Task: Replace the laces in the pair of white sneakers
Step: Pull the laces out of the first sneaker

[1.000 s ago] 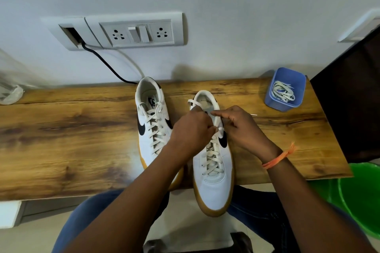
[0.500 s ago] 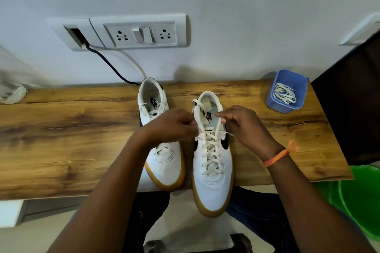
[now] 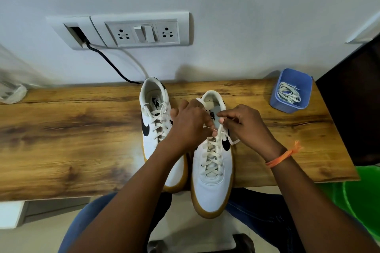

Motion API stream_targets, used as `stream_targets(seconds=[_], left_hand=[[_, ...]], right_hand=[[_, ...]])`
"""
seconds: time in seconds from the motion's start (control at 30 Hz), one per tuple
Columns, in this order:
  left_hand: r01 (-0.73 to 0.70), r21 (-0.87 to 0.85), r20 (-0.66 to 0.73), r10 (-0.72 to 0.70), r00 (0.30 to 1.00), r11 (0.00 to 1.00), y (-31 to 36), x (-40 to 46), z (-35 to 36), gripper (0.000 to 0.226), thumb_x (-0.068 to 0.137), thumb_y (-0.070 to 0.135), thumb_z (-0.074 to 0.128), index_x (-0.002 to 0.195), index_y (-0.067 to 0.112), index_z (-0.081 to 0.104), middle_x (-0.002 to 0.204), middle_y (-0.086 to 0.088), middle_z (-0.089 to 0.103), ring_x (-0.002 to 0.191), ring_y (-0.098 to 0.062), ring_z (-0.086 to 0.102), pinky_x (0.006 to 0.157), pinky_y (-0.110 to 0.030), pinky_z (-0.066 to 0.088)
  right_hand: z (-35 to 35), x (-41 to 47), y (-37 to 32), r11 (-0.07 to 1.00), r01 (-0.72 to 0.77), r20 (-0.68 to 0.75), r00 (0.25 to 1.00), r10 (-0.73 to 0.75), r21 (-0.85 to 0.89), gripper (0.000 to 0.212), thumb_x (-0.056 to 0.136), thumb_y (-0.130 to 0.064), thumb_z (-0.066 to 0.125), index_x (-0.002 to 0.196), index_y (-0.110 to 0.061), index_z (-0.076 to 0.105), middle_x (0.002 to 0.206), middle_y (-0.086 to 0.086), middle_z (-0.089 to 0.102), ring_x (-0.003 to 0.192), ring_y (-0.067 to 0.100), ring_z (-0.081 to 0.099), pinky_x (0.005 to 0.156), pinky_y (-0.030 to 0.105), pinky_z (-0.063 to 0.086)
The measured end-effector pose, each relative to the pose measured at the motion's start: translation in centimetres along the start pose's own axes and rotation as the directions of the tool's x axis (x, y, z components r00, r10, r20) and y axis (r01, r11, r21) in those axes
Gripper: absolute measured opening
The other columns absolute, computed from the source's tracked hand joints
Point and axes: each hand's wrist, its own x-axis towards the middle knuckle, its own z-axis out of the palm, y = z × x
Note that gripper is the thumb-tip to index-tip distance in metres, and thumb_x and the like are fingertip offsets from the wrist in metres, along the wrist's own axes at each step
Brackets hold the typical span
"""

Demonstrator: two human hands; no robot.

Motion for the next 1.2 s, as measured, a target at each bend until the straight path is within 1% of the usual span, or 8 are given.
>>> stream_targets(seconds=[0.2,0.3,0.37,0.43,0.53,0.73,0.97,1.2], left_hand=[[0.292,-0.43,0.019,-0.315,0.949,0.854,-3.4,0.4,-3.3,0.024,0.074,0.027,0.083,0.055,0.026,0.069,0.061,0.009,0.065,0.07,-0.017,0.061,0.074,-0.042,0.056],[0.39,-0.183,-0.09,-0.41,0.907,0.902,-4.6,0.4,-3.1,0.014,0.071,0.036,0.071,0.065,0.024,0.068,0.081,0.003,0.068,0.091,-0.025,0.062,0.088,-0.047,0.051],[0.334,-0.07,-0.129,-0.341,0.931,0.94,-2.9,0.3,-2.8,0.007,0.075,0.035,0.069,0.081,0.03,0.068,0.115,0.001,0.054,0.118,-0.026,0.044,0.1,-0.042,0.035],[0.171,0.081,-0.131,-0.16,0.978,0.982,-1.3,0.2,-2.0,0.03,0.079,0.038,0.071,0.109,0.034,0.07,0.132,0.0,0.04,0.127,-0.026,0.028,0.094,-0.039,0.024],[-0.022,0.213,-0.058,0.035,0.998,0.977,0.2,-0.2,-0.3,0.029,0.086,0.045,0.065,0.112,0.035,0.071,0.142,0.003,0.035,0.132,-0.025,0.02,0.098,-0.042,0.022],[-0.007,0.025,-0.105,0.01,0.994,1.0,-0.4,0.4,-0.4,0.016,0.089,0.037,0.067,0.099,0.032,0.078,0.126,0.006,0.049,0.123,-0.024,0.03,0.098,-0.044,0.031],[0.302,0.058,-0.211,-0.284,0.936,0.952,-3.7,0.5,-3.1,0.017,0.09,0.031,0.066,0.104,0.024,0.074,0.129,-0.005,0.044,0.129,-0.034,0.031,0.104,-0.05,0.029],[-0.055,0.169,-0.069,0.067,0.995,0.984,-0.4,0.0,-0.8,0.029,0.089,0.051,0.06,0.114,0.038,0.067,0.139,0.006,0.038,0.131,-0.023,0.023,0.096,-0.04,0.022]], right_hand=[[-0.1,-0.1,0.2,0.994,-0.021,-0.001,1.0,0.021,0.111,0.016,0.089,-0.014,0.069,0.103,-0.015,0.077,0.078,-0.026,0.057,0.074,-0.016,0.057,0.066,0.001,0.038],[0.1,0.0,0.4,0.99,-0.044,-0.003,0.999,0.045,0.131,0.016,0.088,-0.016,0.07,0.103,-0.017,0.077,0.083,-0.023,0.062,0.076,-0.013,0.057,0.069,-0.002,0.037],[0.0,0.1,0.5,0.987,-0.062,0.005,0.998,0.062,0.151,0.016,0.088,-0.017,0.071,0.103,-0.018,0.077,0.089,-0.013,0.069,0.078,-0.008,0.059,0.07,0.0,0.039],[0.1,0.2,0.5,0.985,-0.069,0.013,0.998,0.068,0.16,0.017,0.088,-0.018,0.071,0.103,-0.019,0.077,0.094,-0.009,0.072,0.079,-0.005,0.061,0.07,0.002,0.04],[0.2,0.2,0.6,0.986,-0.074,0.01,0.997,0.074,0.148,0.017,0.088,-0.018,0.071,0.103,-0.019,0.077,0.092,-0.012,0.071,0.079,-0.007,0.06,0.068,0.0,0.04],[0.2,0.2,0.6,0.981,-0.084,0.006,0.996,0.084,0.176,0.017,0.087,-0.016,0.072,0.102,-0.018,0.077,0.087,-0.013,0.071,0.072,-0.007,0.062,0.066,0.003,0.043],[0.3,0.1,0.7,0.97,-0.109,0.003,0.994,0.111,0.217,0.017,0.087,-0.017,0.072,0.103,-0.019,0.076,0.09,-0.012,0.071,0.076,-0.007,0.061,0.067,0.002,0.041],[0.2,0.1,0.5,0.975,-0.107,0.007,0.994,0.108,0.194,0.018,0.087,-0.017,0.071,0.105,-0.019,0.076,0.094,-0.011,0.071,0.079,-0.007,0.061,0.068,0.001,0.041]])
